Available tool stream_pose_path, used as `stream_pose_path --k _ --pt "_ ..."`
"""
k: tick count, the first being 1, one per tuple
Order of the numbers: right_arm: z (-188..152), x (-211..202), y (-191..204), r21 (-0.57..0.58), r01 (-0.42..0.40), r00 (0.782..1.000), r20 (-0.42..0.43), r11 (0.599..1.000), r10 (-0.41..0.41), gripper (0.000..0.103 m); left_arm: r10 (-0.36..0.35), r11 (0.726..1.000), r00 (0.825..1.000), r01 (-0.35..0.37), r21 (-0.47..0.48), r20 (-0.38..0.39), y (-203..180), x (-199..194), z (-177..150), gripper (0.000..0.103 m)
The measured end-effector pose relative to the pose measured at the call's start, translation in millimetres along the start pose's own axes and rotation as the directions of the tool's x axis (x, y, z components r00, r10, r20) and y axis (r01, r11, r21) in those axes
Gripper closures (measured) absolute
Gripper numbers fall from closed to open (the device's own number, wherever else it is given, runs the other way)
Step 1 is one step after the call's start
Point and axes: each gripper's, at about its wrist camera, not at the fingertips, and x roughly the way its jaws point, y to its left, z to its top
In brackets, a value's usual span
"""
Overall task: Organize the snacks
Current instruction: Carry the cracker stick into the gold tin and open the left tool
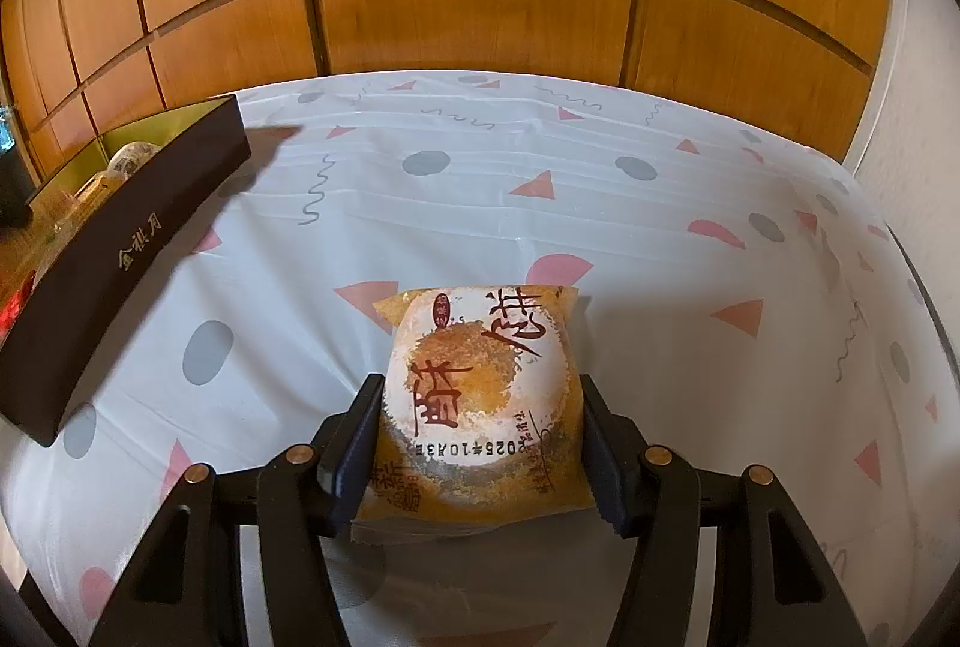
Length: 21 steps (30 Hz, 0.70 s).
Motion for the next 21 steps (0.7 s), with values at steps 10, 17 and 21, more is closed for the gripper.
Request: stream_pose_path --k 10,17,21 --pt "0 0 -1 0.005 -0.002 1.0 0.001 1.0 0.002 0.042 0.054 0.994 0.995 -0.062 0.091 0.082 -19 -18 -23 0.073" --pt "0 1 0 0.001 0.003 1.0 0.0 1.0 -0.003 0.042 0.08 0.99 0.989 -0.094 0.105 0.127 -38 -28 -38 0.073" --pt "0 1 1 -0.002 0.008 1.0 -0.002 1.0 -0.008 0.042 0.056 0.991 0.989 -0.071 0.109 0.137 -44 -36 -43 0.071"
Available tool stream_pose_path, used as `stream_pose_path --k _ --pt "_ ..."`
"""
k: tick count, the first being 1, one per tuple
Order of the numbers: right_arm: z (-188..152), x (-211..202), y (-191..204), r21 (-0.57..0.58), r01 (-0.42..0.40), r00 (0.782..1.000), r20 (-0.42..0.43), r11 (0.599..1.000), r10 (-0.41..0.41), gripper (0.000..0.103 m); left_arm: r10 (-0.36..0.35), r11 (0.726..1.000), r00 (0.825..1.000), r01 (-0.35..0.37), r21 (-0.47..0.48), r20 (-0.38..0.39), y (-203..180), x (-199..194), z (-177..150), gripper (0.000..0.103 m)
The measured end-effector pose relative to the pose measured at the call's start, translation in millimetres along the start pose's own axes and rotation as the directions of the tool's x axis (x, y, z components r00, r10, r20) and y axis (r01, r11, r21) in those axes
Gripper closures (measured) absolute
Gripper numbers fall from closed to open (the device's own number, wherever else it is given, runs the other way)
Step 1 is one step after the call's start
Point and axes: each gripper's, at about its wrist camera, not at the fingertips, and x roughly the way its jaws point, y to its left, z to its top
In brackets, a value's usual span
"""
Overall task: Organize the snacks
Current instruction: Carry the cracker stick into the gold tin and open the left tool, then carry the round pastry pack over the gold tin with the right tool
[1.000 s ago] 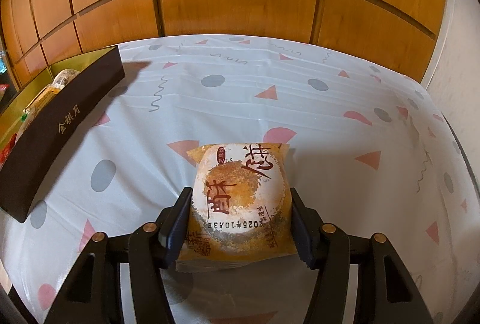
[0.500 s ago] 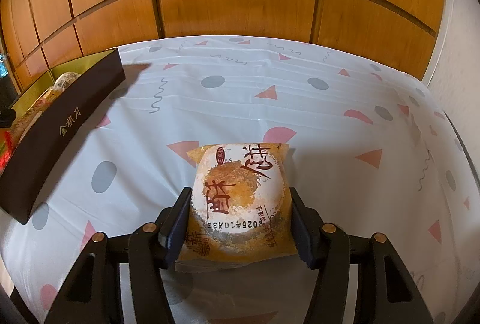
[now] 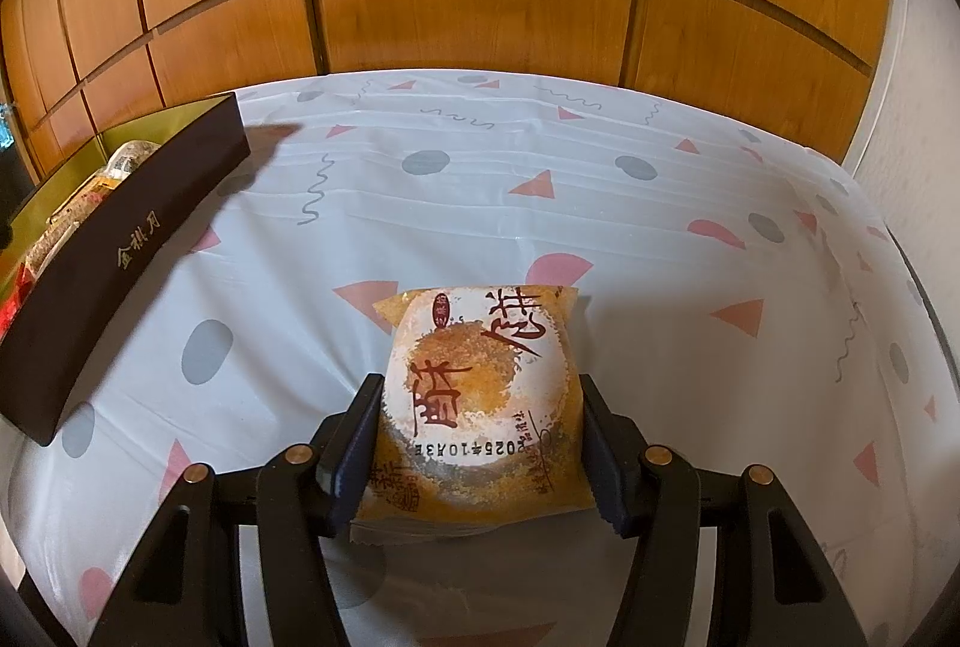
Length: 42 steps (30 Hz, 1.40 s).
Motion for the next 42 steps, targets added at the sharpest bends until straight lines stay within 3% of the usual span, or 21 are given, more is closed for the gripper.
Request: stream_pose_path --k 18,29,32,35,42 --pt "2 -1 6 -0.005 0.049 0.998 -0.026 0.999 -0.049 0.043 0.021 1.0 0.999 -0.021 0.002 0.031 9 -22 -19 0.071" --pt "7 -3 10 0.046 0.087 0.988 -0.134 0.995 -0.08 0.044 0.052 0.999 0.996 -0.051 -0.009 0.074 26 -32 -32 0.07" --pt "10 -4 8 0.088 0.076 0.981 -0.183 0.993 -0.059 0.044 0.047 0.999 0.996 -0.046 -0.019 0.073 30 -32 -33 0.07" --pt "15 -8 9 0.146 0.019 0.978 -0.208 0.989 0.012 0.044 0.044 0.999 0.996 -0.042 -0.029 0.073 34 -32 -35 0.07" --pt "43 -39 46 0.125 -0.108 0.984 -0.129 0.986 0.124 0.045 0.038 0.998 0.996 -0.034 -0.05 0.084 41 -33 -37 0.07"
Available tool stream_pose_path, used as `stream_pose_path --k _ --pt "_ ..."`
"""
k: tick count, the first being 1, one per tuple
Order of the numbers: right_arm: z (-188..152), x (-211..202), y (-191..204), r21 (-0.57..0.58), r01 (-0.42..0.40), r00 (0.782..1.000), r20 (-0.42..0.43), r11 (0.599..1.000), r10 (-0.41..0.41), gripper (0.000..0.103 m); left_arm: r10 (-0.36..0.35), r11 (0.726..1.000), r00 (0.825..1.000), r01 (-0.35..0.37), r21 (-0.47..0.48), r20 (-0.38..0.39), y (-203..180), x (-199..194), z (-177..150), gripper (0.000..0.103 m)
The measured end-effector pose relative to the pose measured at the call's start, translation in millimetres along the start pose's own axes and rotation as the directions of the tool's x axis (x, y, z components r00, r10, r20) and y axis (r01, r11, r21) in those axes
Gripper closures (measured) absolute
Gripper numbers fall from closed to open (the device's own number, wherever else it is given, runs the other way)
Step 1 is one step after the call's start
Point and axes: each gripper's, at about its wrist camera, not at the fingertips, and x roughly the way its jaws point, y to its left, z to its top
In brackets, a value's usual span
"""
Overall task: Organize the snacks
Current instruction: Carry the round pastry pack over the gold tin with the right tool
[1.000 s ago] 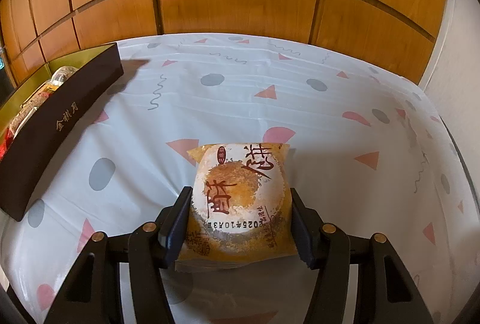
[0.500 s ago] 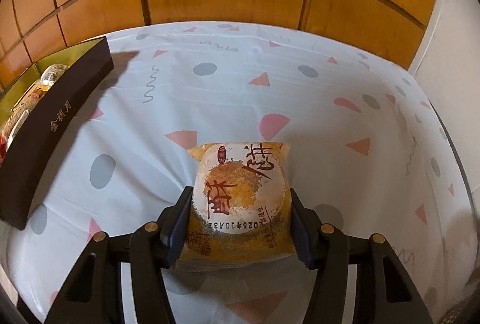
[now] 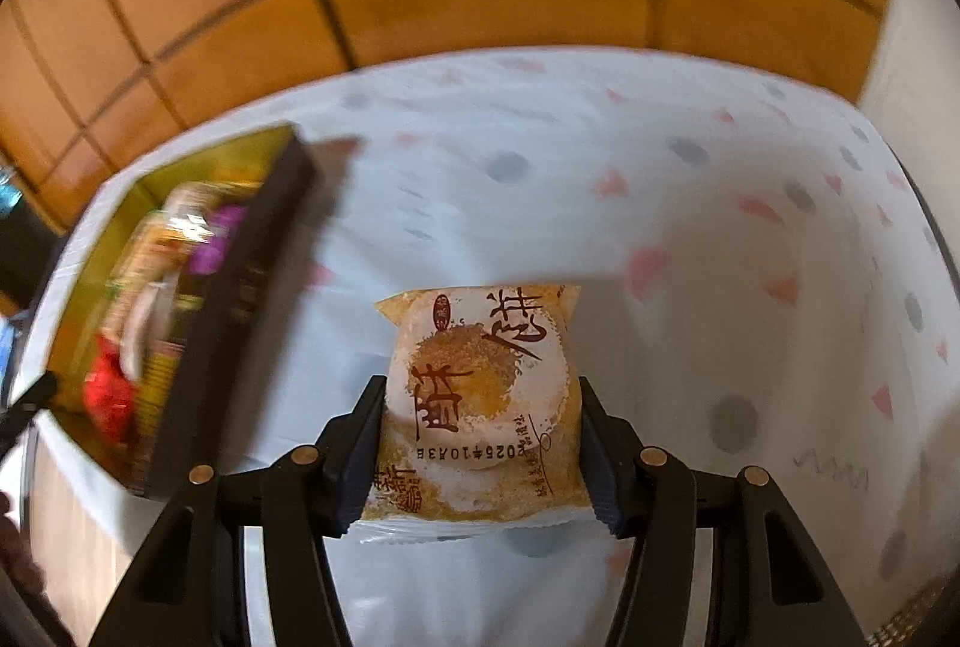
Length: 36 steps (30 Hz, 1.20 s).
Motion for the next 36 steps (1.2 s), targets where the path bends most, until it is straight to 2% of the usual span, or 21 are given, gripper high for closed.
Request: stream_pose_path --k 4,8,12,18,23,36 --pt "15 -13 40 -0.087 -0.072 0.997 0.029 0.994 0.075 0.045 -0.001 1.0 1.0 0.001 0.0 0.002 2 -1 0 0.07" --pt "33 -22 92 -0.205 -0.162 0.984 0.038 0.965 0.173 0.044 -0.001 1.0 1.0 0.001 -0.007 0.003 5 -2 0 0.07" --pt "50 -16 141 -0.301 -0.204 0.974 0.031 0.931 0.224 0.044 0.004 1.0 1.0 -0.004 -0.014 0.007 8 -3 2 0.07" --pt "59 33 193 -0.393 -0.197 0.979 -0.038 0.898 0.199 0.044 0.003 1.0 1.0 -0.003 -0.01 -0.002 9 0 3 0.07" --pt "47 91 210 -0.454 -0.141 0.987 -0.138 0.88 0.087 0.044 0.001 1.0 1.0 -0.001 -0.001 -0.012 7 2 1 0.07" --pt "43 93 193 -0.451 -0.117 0.99 -0.12 0.885 0.07 0.045 -0.01 1.0 1.0 0.01 0.017 -0.019 -2 3 -1 0.07"
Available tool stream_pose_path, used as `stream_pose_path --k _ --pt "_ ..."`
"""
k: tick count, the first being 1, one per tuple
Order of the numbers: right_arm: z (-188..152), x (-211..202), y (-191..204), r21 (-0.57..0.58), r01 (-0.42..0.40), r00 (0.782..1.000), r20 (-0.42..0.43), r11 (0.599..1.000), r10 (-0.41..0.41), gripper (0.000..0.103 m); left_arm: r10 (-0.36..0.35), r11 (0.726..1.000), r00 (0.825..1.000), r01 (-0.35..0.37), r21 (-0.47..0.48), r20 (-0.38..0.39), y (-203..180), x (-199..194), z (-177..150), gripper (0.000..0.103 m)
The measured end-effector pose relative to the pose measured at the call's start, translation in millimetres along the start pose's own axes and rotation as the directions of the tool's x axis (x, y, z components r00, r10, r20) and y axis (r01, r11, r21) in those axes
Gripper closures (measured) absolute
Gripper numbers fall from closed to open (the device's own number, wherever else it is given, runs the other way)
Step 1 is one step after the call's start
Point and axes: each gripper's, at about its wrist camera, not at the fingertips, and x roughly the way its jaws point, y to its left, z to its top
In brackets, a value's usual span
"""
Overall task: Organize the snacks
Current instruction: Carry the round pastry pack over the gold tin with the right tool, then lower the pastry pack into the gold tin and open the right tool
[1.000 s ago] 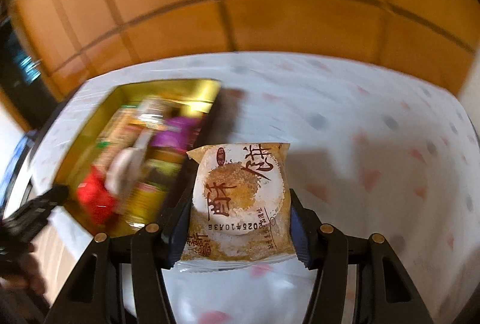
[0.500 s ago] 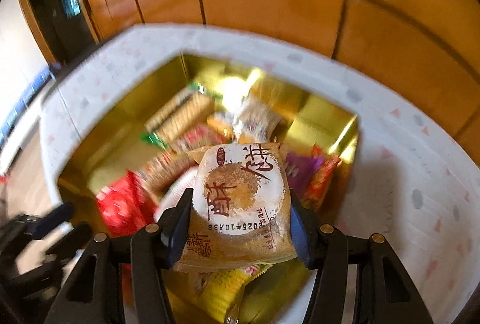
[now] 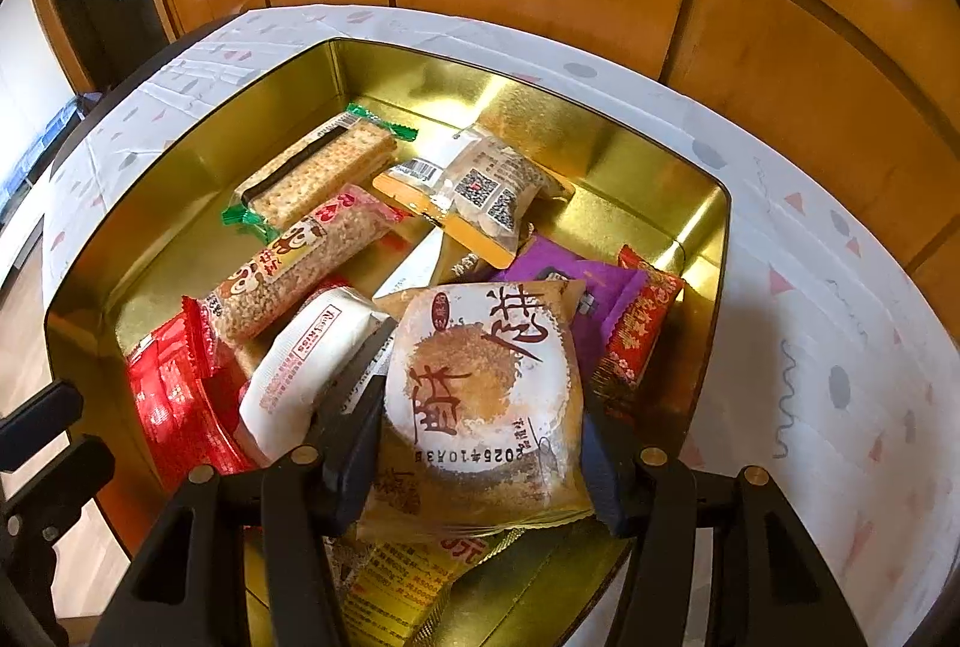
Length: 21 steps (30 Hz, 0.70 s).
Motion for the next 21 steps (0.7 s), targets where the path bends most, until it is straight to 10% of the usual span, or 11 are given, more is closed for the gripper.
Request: stream_pose_path --k 12,21 --pt "-2 -13 -4 0.041 0.024 0.999 0.03 0.999 -0.026 0.045 -0.004 1.0 1.0 0.004 0.011 0.007 -3 -3 0 0.07" --pt "-19 -48 -9 0.088 -0.113 0.991 0.078 0.99 0.106 0.045 -0.012 1.0 1.0 0.012 0.001 0.006 -1 -3 1 0.07"
